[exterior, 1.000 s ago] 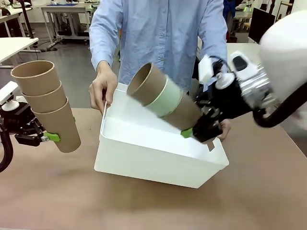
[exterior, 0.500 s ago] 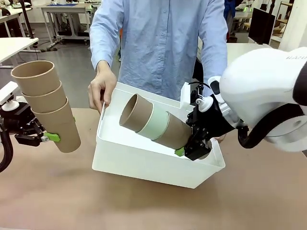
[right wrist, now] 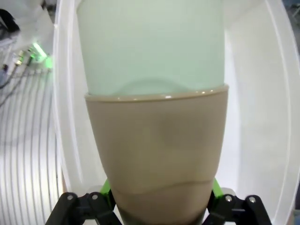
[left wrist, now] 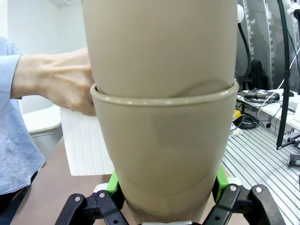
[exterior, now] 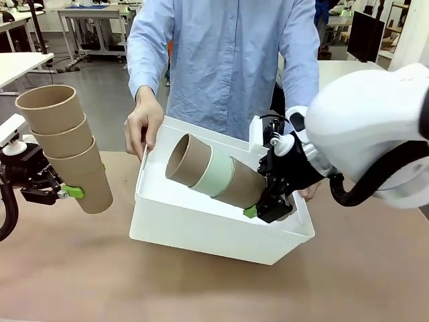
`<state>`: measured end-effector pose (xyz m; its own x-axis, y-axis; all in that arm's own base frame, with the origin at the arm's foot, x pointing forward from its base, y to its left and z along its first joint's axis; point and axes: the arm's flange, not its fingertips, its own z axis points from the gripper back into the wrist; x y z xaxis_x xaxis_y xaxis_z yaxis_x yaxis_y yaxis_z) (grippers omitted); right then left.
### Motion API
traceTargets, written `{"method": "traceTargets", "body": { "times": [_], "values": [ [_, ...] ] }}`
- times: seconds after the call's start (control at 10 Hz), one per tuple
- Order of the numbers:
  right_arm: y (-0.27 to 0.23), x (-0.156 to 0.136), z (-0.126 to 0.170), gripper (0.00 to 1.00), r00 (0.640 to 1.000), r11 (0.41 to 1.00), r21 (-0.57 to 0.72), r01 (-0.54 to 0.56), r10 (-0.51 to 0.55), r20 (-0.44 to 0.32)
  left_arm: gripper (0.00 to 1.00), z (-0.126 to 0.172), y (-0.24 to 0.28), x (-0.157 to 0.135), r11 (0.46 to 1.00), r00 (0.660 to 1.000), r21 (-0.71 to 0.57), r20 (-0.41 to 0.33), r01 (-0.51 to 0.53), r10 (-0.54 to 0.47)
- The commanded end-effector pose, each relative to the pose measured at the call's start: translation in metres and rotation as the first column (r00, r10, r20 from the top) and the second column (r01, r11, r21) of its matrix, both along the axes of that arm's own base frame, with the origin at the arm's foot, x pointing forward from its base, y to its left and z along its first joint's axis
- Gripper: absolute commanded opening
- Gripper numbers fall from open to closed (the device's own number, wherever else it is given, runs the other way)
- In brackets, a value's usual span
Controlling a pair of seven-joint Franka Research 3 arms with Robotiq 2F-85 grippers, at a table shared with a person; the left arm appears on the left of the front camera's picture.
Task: Stack the cups and store them in the basket.
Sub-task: Place the stack of Reusable plastic cups into the Pantry Basket.
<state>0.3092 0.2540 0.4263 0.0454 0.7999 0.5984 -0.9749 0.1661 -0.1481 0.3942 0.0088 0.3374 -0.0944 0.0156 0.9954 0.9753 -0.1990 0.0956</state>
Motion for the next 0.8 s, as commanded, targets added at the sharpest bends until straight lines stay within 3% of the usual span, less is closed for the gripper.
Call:
{"method": "traceTargets", "body": {
  "times": [0.0, 0.3, 0.7],
  "values": [
    [0.027, 0.03, 0.005, 0.85, 0.999, 0.998, -0.054, 0.042, -0.042, -0.009, 0.85, 0.005, 0.0, -0.001, 1.0, 1.0, -0.01, 0.016, 0.004, -0.004],
    [0.051, 0.051, -0.008, 0.85, 0.998, 0.986, -0.165, 0.035, -0.044, -0.054, 0.85, 0.005, 0.0, -0.001, 1.0, 1.0, -0.01, 0.016, 0.004, -0.004],
    [0.062, 0.05, -0.039, 0.85, 0.994, 0.976, -0.214, 0.025, -0.048, -0.103, 0.85, 0.005, 0.0, -0.001, 1.0, 1.0, -0.01, 0.016, 0.004, -0.004]
  ]
}}
